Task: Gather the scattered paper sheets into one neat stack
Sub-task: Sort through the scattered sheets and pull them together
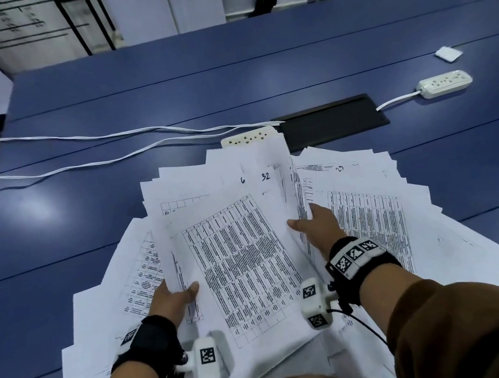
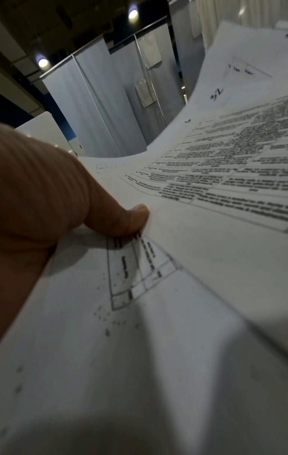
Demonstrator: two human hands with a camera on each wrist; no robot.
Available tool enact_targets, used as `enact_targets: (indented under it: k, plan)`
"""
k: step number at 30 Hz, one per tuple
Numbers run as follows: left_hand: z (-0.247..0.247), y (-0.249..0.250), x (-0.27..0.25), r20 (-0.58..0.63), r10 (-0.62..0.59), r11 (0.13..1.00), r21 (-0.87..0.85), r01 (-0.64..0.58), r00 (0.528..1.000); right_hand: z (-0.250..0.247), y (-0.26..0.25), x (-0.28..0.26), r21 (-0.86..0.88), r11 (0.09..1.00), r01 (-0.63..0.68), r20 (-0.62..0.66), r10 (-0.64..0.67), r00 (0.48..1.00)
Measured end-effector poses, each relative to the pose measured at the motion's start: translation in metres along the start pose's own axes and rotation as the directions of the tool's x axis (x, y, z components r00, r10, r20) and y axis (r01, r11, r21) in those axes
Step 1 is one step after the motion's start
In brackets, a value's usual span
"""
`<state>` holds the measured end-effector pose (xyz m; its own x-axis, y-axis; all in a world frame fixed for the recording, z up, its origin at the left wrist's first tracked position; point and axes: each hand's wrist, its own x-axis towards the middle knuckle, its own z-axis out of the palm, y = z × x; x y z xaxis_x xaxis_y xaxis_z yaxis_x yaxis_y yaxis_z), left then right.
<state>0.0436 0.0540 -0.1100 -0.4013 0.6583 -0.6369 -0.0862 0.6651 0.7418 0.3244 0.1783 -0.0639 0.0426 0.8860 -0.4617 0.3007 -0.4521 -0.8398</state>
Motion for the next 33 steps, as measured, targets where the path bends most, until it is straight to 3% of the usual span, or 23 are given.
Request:
enact_targets:
  k: [8,14,19,24,26,29,33]
  plan:
    - [0.003,-0.008,-0.017,-0.014,0.006,0.998,-0.058,-0.007,1.000,-0.054,-0.015,-0.009,0.102,0.983,0.156,-0.267,-0.124,0.956]
    - [0.000,0.001,-0.030,-0.047,0.056,0.998,-0.027,-0.057,0.997,-0.093,-0.070,-0.042,0.094,0.916,0.390,-0.443,-0.312,0.841]
    - [0.004,0.001,-0.026,-0.034,0.044,0.997,0.057,-0.042,0.998,-0.104,-0.126,-0.079,0.232,0.760,0.607,-0.524,-0.428,0.736]
    - [0.009,0.000,-0.029,0.008,0.068,0.991,0.114,-0.068,0.998,-0.108,-0.136,-0.083,0.254,0.709,0.658,-0.631,-0.394,0.668]
    - [0.010,0.000,-0.032,0.010,0.078,0.989,0.123,-0.079,0.997,-0.111,-0.129,-0.075,0.319,0.701,0.638,-0.646,-0.332,0.687]
    - [0.009,-0.002,-0.033,0.014,0.080,0.989,0.122,-0.081,0.997,-0.107,-0.119,-0.070,0.365,0.768,0.526,-0.592,-0.244,0.768]
    - [0.010,0.002,-0.040,0.018,0.060,0.997,0.056,-0.061,0.998,-0.088,-0.067,-0.057,0.386,0.905,0.177,-0.400,-0.009,0.917]
